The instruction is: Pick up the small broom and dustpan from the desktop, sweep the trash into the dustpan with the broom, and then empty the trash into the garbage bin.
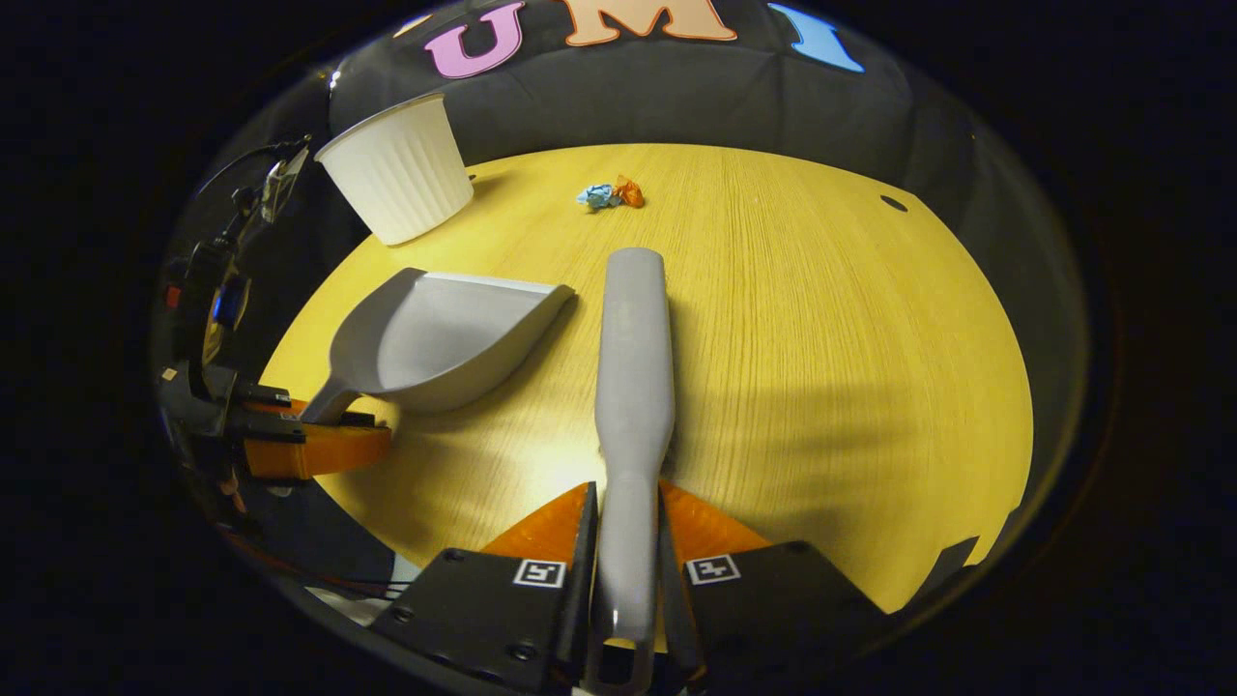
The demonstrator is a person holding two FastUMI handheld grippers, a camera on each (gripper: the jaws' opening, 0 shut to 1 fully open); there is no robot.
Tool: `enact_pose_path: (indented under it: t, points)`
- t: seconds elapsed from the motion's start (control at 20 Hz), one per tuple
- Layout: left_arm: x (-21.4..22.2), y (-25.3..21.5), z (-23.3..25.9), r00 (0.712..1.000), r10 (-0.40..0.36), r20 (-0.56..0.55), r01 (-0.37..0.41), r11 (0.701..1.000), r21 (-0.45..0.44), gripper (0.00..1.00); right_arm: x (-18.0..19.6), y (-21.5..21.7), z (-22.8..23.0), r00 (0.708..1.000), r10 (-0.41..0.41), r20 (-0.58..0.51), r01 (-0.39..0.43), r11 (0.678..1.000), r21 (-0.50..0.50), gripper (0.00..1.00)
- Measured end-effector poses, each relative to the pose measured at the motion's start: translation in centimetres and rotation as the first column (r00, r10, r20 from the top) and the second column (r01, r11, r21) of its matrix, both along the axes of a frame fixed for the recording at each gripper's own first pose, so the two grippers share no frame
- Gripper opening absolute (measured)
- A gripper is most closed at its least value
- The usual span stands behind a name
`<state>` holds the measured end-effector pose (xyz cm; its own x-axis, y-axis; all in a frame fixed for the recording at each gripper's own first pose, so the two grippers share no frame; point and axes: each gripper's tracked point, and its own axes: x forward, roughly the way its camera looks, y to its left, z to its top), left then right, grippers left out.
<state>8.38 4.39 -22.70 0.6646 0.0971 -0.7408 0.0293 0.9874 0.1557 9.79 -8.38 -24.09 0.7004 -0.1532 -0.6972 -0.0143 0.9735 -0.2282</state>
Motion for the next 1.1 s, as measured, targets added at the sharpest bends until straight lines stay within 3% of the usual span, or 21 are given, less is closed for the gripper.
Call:
enact_pose_path:
  t: [0.05, 0.1, 0.3, 0.4, 0.7, 0.95, 1.1]
  points:
    - [-0.3, 0.1, -0.1, 1.000, 0.006, -0.026, -0.005, 1.000, 0.007, 0.36, -0.2, 0.1, 0.0, 1.000, -0.007, -0.021, 0.007, 1.000, 0.013, 0.28]
    - [-0.4, 0.1, -0.1, 1.000, 0.007, -0.027, -0.007, 1.000, 0.011, 0.30, -0.1, 0.1, -0.4, 0.999, -0.014, -0.035, 0.015, 1.000, 0.023, 0.26]
    - [-0.6, 0.2, -0.1, 0.999, 0.006, -0.041, -0.006, 1.000, 0.004, 0.31, -0.1, 0.1, -0.5, 0.997, -0.014, -0.071, 0.017, 0.999, 0.041, 0.24]
    - [-0.6, 0.2, -0.1, 0.999, -0.006, -0.043, 0.006, 1.000, 0.005, 0.27, -0.2, 0.0, -0.3, 0.997, -0.006, -0.070, 0.009, 0.999, 0.040, 0.24]
    - [-0.6, 0.9, 0.1, 0.999, -0.027, -0.036, 0.028, 0.999, 0.027, 0.26, -0.1, 0.2, 0.1, 0.998, 0.026, -0.062, -0.023, 0.999, 0.048, 0.22]
    - [-0.2, 1.2, 2.8, 0.999, -0.037, 0.004, 0.037, 0.999, -0.011, 0.26, 0.4, 0.6, 2.8, 0.999, 0.047, -0.009, -0.046, 0.996, 0.081, 0.21]
    - [0.2, 2.5, 5.7, 0.995, -0.099, 0.020, 0.098, 0.994, 0.055, 0.27, 1.9, 0.0, 6.8, 0.998, 0.059, 0.032, -0.060, 0.997, 0.045, 0.21]
